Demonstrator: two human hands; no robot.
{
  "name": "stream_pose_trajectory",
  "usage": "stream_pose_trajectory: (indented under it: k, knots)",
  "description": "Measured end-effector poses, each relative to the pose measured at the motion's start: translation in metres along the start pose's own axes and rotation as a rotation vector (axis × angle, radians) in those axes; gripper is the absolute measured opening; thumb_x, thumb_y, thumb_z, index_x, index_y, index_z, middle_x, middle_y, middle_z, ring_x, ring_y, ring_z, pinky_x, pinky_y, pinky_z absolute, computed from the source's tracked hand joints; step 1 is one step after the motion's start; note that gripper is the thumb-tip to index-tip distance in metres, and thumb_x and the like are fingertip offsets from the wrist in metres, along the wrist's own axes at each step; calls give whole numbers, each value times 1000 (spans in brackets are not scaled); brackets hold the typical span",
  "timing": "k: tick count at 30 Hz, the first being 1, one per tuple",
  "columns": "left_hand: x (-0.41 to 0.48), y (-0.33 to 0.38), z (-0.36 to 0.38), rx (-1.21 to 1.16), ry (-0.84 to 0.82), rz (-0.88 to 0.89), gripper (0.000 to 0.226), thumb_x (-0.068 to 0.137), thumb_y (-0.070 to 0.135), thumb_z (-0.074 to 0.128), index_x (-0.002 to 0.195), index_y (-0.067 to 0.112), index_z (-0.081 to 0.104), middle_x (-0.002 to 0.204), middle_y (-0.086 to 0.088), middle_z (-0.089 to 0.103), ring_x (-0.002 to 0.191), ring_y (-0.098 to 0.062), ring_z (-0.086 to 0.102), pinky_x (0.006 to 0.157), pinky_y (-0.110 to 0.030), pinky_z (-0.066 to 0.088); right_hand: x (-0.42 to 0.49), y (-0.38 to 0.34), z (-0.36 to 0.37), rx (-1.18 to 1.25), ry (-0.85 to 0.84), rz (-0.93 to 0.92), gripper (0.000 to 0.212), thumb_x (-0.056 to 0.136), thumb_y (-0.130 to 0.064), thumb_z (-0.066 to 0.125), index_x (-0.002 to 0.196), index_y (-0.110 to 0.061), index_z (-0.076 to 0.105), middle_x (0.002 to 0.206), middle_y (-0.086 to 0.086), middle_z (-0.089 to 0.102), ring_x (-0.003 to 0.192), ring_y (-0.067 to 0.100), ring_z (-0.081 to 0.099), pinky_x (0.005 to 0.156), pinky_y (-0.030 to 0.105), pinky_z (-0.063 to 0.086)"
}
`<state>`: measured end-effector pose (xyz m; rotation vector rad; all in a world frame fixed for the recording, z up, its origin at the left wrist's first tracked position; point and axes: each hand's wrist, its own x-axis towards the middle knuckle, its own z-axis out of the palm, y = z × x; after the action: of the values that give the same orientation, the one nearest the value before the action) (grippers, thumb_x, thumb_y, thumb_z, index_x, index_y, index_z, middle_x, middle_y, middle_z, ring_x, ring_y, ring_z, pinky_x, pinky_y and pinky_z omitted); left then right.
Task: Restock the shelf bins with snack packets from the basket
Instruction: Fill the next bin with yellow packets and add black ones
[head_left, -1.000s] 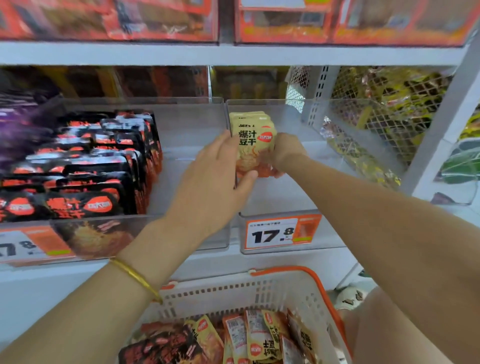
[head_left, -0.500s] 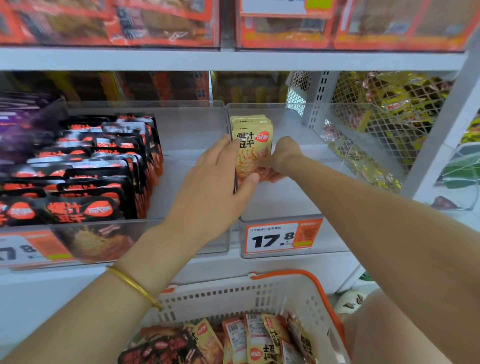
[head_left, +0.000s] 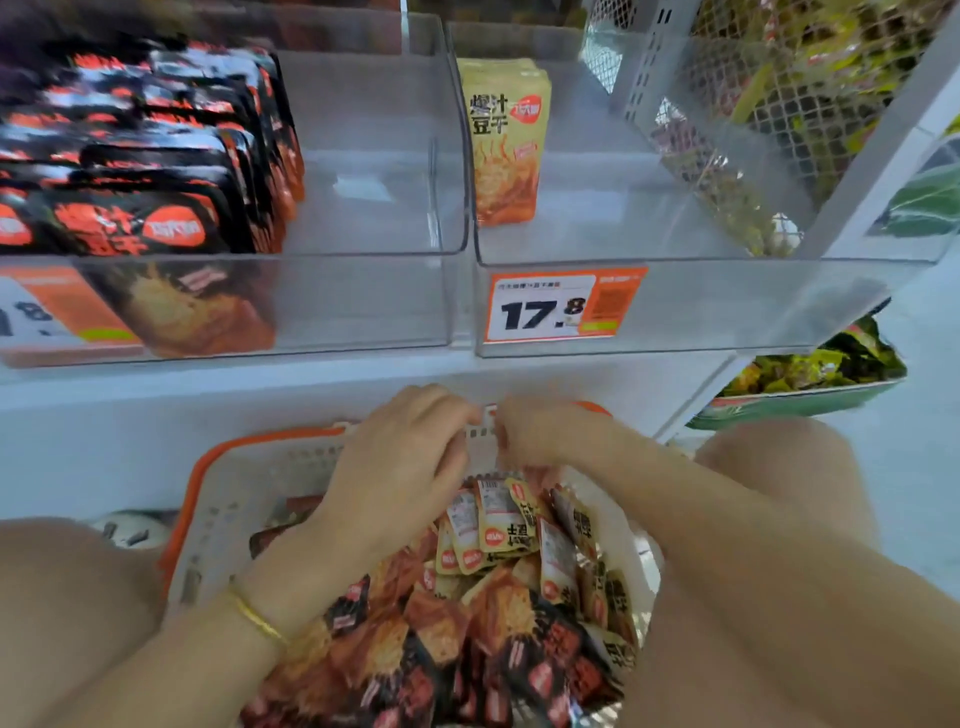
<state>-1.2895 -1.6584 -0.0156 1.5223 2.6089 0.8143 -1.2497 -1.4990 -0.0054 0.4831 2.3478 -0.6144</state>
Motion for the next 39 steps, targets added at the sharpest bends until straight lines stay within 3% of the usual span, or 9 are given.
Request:
stream_pose_trajectory:
  k: [3,9,13,17,20,24,31,35,39]
  knots:
    - [-1,-5,12,14,-49,-63,26,91,17,44,108,16,64,106,2,61,104,-17,54,84,-29,44,57,25,46,-331,-12,67,21,93,-17,55,110,-7,60,104,7,59,101,31,56,86,40,47]
    - [-4,-18,14,29,-70,-104,27,95,17,43,115,15,61,115,2,58,108,-14,51,88,-27,43,96,55,113,-275,-196,249,45,95,-8,39,139,-4,41,145,11,39,130,30,42,106,42,37]
    - [-5,-25,19,43,-103,-140,28,94,19,42,116,17,60,117,3,57,109,-13,50,89,-33,46,102,53,104,-190,12,214,31,96,-4,39,124,-2,53,126,15,56,117,31,54,100,42,44]
    - [-7,-28,24,48,-131,-154,30,94,19,42,117,17,60,118,3,58,109,-13,51,90,-31,46,86,32,74,-137,284,119,26,95,-10,49,69,-12,44,77,10,48,81,28,53,81,36,45]
    - [-8,-32,26,58,-192,-226,35,94,18,44,127,15,54,126,-1,54,118,-17,47,96,-32,43,71,7,49,-153,350,27,11,89,-5,54,80,-8,59,80,6,59,77,23,57,71,32,47]
    - [-7,-32,19,-53,-274,-364,52,93,20,52,142,12,34,138,-8,46,127,-22,41,99,-29,34,31,-17,15,-110,275,-223,19,83,-2,62,90,-12,76,97,1,71,91,16,63,84,26,48]
    - [0,-20,-17,-363,-160,-492,15,82,17,69,82,12,56,82,-8,64,78,-28,61,68,-40,46,-27,-16,-4,482,343,-309,20,79,8,64,78,-12,60,75,6,65,67,14,61,63,22,51]
    - [7,1,-53,-494,-86,-467,15,81,14,70,86,6,59,88,-16,69,80,-29,64,70,-41,49,-60,-4,-8,1063,139,-252,27,83,-10,69,108,-7,58,99,13,71,81,23,71,67,29,59]
    - [24,32,-87,-630,-43,-381,14,85,11,67,95,4,62,86,-9,72,54,-2,57,47,-18,42,-94,-3,-17,955,139,-409,26,83,-9,66,109,-12,65,102,8,73,90,23,71,72,34,59]
